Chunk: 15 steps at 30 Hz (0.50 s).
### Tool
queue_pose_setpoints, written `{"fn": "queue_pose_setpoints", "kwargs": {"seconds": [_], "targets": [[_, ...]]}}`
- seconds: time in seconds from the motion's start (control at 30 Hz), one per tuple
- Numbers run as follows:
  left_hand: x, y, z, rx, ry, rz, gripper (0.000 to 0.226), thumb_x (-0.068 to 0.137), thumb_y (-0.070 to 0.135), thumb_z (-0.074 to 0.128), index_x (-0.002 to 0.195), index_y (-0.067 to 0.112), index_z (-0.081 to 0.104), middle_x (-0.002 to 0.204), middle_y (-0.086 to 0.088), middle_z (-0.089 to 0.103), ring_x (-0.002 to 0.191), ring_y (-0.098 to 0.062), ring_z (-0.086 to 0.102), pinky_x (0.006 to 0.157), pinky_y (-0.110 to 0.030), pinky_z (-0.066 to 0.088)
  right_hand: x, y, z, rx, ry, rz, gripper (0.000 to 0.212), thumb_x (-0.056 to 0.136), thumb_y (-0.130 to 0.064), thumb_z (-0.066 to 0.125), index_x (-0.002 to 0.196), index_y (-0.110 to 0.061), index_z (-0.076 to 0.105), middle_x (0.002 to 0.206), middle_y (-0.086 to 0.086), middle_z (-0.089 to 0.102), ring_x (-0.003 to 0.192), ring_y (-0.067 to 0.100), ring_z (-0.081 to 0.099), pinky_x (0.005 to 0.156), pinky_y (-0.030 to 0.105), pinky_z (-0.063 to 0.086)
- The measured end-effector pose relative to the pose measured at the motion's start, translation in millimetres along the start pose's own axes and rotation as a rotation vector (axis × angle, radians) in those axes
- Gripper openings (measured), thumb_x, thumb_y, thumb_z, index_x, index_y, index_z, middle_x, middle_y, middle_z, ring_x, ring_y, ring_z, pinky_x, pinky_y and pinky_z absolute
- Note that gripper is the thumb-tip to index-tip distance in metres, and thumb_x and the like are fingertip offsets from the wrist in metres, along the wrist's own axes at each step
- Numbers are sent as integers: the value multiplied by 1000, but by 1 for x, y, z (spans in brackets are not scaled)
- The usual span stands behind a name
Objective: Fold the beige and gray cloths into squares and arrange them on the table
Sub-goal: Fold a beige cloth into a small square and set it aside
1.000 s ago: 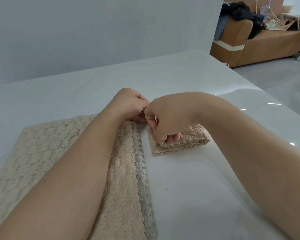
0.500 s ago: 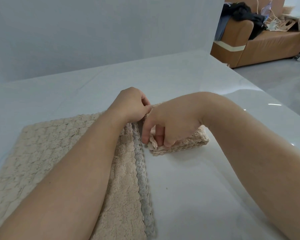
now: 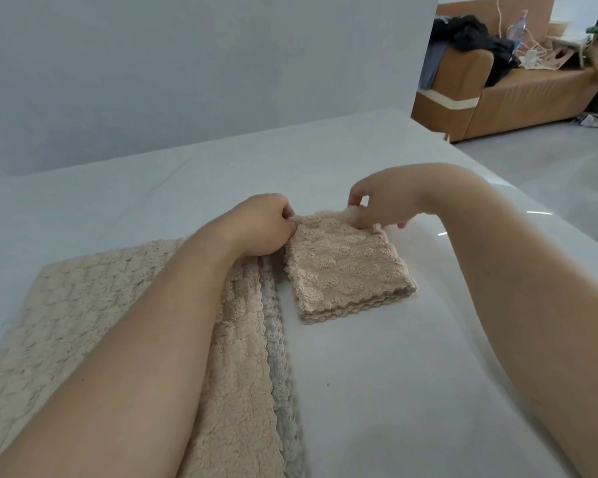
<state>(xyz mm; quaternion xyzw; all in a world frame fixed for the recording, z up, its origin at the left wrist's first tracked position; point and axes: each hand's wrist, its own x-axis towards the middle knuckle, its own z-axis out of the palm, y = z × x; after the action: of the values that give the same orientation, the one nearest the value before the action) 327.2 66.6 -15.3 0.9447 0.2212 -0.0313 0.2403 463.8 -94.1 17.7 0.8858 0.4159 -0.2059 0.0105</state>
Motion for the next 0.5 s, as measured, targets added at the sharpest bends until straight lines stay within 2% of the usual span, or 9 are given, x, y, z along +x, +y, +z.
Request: {"fn": "queue_pose_setpoints", "kwargs": {"seconds": [0.07,0.13,0.2,0.27,0.33,0.4,0.47,0.5], "targets": [[-1,0,-4,-49,-13,2,10,104,26,52,109,22,59,111,-1,64,94,-20,58,76,-31,42,2,7,-1,138,7,-27,29,96,-49,61,114,-27,60,92,-1,73,75,12,70,66,27,56],[-4,-2,-8,-115,-47,4,5,103,25,55,107,27,56,108,-1,67,92,-21,62,76,-34,46,3,13,-3,284,-36,-52,24,95,-42,67,111,-24,61,91,1,74,77,16,73,69,31,59],[-7,-3,-13,-193,-86,16,12,99,19,59,100,31,57,101,-4,70,85,-23,67,75,-46,52,0,18,-6,402,-94,-71,23,94,-36,70,110,-20,63,95,7,76,78,20,73,74,35,62],[-12,-3,-18,-251,-114,37,22,93,8,62,94,30,60,98,-5,70,79,-23,66,81,-55,55,-3,23,-10,502,-125,-117,24,92,-30,73,110,-15,67,99,11,77,82,23,73,82,40,62],[-17,0,-24,-299,-116,70,30,87,-3,62,94,26,63,98,-4,66,77,-20,64,85,-52,57,-8,27,-15,572,-143,-177,25,90,-27,75,109,-12,71,104,13,76,89,25,72,85,40,60],[-22,5,-31,-334,-117,105,37,84,-11,60,97,24,65,96,-3,64,71,-15,62,80,-41,57,-15,28,-20,615,-141,-229,26,87,-25,76,107,-9,73,103,12,77,91,24,72,84,36,59],[-29,9,-37,-337,-132,136,40,82,-12,61,98,23,68,95,-5,68,67,-13,60,73,-35,51,-21,27,-26,654,-113,-285,28,83,-26,77,103,-6,73,98,11,77,89,21,72,84,34,59],[-32,12,-39,-336,-142,153,39,81,-12,62,98,22,69,98,-5,71,70,-16,60,73,-37,49,-24,27,-28,672,-102,-315,29,81,-25,77,101,-4,73,97,10,77,88,21,72,84,33,59]]}}
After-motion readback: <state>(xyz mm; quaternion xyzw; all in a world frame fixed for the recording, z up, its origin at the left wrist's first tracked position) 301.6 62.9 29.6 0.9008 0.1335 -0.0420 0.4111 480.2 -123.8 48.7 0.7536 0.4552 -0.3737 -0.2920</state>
